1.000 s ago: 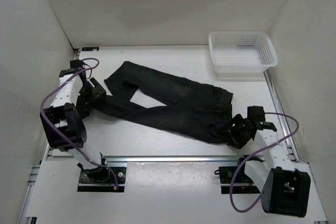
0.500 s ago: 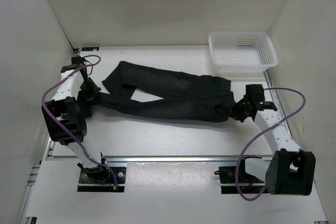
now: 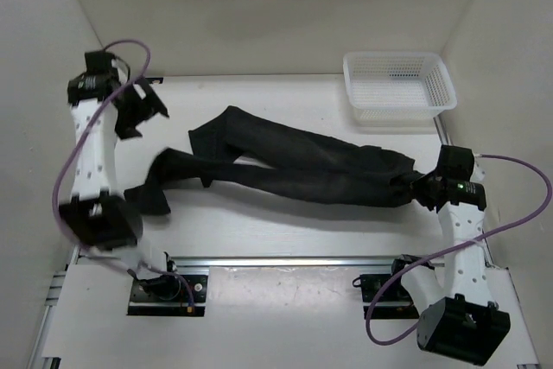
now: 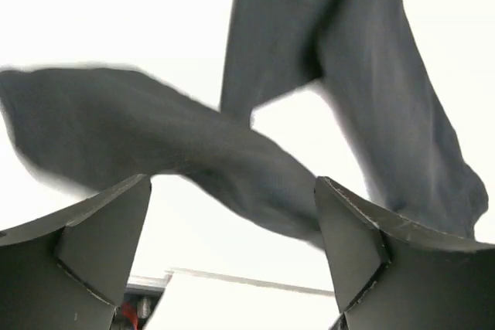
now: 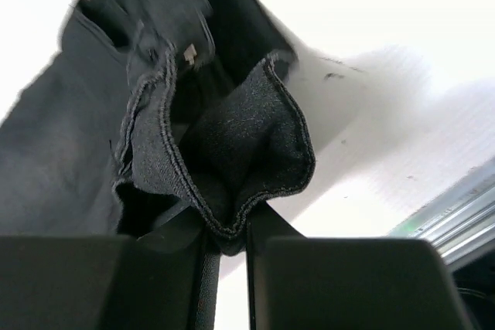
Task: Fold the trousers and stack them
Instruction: Flatten the trousers out
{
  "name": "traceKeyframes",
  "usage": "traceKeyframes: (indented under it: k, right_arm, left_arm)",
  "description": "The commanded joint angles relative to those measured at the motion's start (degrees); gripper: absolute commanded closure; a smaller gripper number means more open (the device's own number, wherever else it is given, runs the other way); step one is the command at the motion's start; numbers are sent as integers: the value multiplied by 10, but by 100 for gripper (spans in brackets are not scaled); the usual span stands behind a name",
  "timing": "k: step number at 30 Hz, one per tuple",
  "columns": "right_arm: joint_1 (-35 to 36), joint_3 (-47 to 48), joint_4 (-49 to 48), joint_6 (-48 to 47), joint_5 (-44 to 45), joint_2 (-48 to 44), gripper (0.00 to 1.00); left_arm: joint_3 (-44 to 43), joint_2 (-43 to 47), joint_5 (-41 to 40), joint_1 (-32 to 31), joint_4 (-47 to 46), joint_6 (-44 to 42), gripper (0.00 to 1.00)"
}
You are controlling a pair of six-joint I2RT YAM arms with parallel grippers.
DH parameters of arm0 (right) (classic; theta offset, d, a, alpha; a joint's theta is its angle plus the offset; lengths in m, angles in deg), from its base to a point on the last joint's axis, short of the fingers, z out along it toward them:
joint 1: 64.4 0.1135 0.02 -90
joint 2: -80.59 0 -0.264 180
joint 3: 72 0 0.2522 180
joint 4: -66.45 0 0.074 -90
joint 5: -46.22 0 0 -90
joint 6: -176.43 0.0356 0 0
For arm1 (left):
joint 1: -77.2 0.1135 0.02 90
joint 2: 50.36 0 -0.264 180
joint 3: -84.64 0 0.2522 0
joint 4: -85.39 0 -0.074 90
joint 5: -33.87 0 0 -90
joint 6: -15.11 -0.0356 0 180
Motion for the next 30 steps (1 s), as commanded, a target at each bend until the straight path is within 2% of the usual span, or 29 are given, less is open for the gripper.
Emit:
traceKeyframes:
  k: [1, 2, 3, 5, 6, 7, 8, 9, 10, 11, 13, 14, 15, 16, 18, 19, 20, 23, 25, 30]
  right_arm:
    - [-7, 4, -34, -1, 39, 33, 100]
    - [-7, -1, -43, -1, 39, 40, 100]
    - [-7, -1, -48, -1, 23, 47, 100]
    - [-7, -1, -48, -1, 16, 54, 100]
    - [-7, -8, -48, -1, 16, 54, 100]
    - [-7, -8, -53, -7, 16, 54, 100]
    - [-7, -14, -53, -7, 16, 48, 100]
    - [-7, -14, -53, -14, 11, 48, 100]
    - [-7, -14, -53, -20, 11, 48, 100]
    - [-7, -14, -53, -20, 11, 48, 100]
    - [-7, -8, -53, -26, -1, 48, 100]
    - [-7, -8, -53, -26, -1, 48, 100]
    - [-7, -8, -53, -26, -9, 48, 100]
    - [-7, -8, -53, -26, -9, 48, 100]
    - [-7, -2, -53, -26, -24, 48, 100]
    - [-7, -2, -53, -26, -25, 48, 100]
    - [-7, -2, -53, -26, -25, 48, 100]
    - [-7, -2, -58, -26, -35, 48, 100]
    - [-7, -2, -58, -26, -40, 48, 100]
    - [-7, -2, -58, -20, -56, 48, 100]
  left_arm:
    - [-169, -220, -40, -17, -12, -11, 0]
    - [-224, -265, -69, -24, 48, -2, 0]
    - [-265, -312, -98, -32, 67, 5, 0]
    - [-270, -291, -140, -47, 62, 11, 4]
    - [-244, -238, -149, -53, 33, 11, 10]
    - [-211, -207, -149, -53, 16, 11, 20]
    - [-134, -177, -161, -47, 1, 17, 42]
    - [-93, -120, -167, -47, -10, 22, 89]
    - [-50, -91, -167, -47, -32, 28, 90]
    - [41, -65, -159, -47, -46, 28, 90]
    - [122, 1, -146, -47, -65, 40, 90]
    - [187, 18, -138, -47, -73, 57, 87]
    - [216, 35, -128, -47, -82, 57, 77]
    - [244, 70, -122, -47, -88, 57, 48]
    - [310, 108, -122, -54, -100, 83, 6]
    - [311, 136, -132, -68, -100, 91, 0]
    - [295, 143, -155, -95, -88, 108, 0]
    - [289, 141, -135, -95, -80, 125, 0]
    - [316, 124, -146, -95, -80, 144, 0]
    - [331, 14, -159, -95, -116, 158, 0]
